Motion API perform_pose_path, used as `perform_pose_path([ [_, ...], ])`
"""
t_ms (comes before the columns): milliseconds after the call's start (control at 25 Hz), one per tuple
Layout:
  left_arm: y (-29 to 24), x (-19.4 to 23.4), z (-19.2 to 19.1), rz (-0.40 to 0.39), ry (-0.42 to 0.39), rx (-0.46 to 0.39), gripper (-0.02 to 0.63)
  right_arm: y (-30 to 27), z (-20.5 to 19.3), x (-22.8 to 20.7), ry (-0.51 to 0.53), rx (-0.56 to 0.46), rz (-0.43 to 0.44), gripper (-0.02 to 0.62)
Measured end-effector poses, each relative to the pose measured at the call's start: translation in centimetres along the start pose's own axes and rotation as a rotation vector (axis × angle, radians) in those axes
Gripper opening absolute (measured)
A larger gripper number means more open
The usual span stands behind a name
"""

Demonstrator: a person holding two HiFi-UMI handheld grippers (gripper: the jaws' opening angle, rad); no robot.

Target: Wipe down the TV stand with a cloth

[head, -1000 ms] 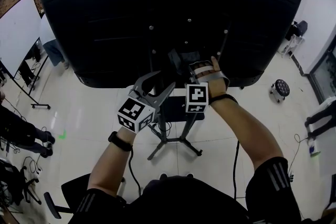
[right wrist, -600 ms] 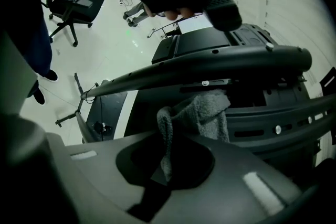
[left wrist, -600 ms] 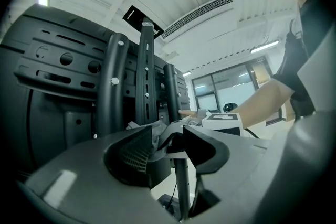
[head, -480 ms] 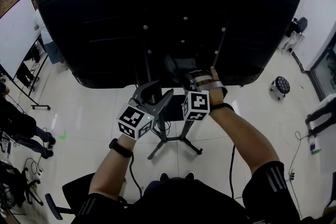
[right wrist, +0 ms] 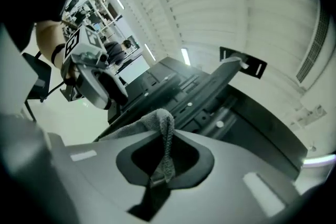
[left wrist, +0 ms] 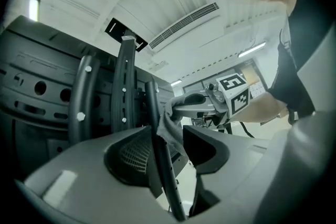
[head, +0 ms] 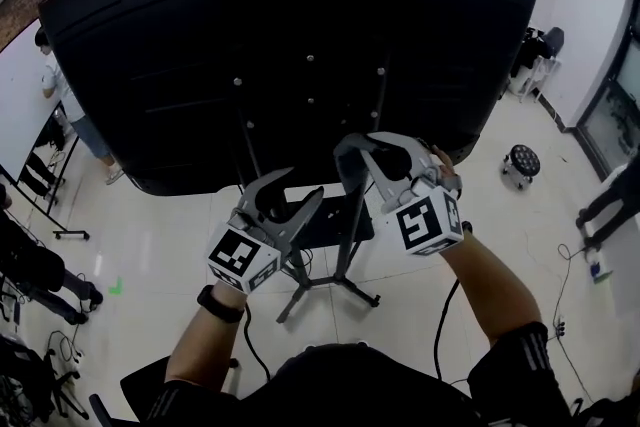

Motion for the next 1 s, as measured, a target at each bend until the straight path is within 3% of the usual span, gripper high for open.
perform_pose_path([
  [200, -1.5, -1.2, 4.9, -0.022, -0.056, -0.062, 0.206, 2.8, 0.6, -6.5, -0.070, -0.062, -0.094, 0.018],
  [520, -5.1, -2.5, 10.3, -0.026, -0.137, -0.131, 0.206, -0.7, -2.5, -13.4, -0.067, -0.002, -0.178, 0.018],
  [1000, -9.6, -1.9, 8.6, 0.016, -0.105, -0.092, 0.206, -5.8, -5.1, -15.0, -0.012, 0.040, -0.182, 0.018],
])
Point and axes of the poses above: the fingertips, and each gripper's own axes: y backward along the fingers, x to its left, z out of its top, the point moved 6 cm from there along y, backward along the fingers, and after that the axes turned 15 degrees about x, right-handed, at the moved point
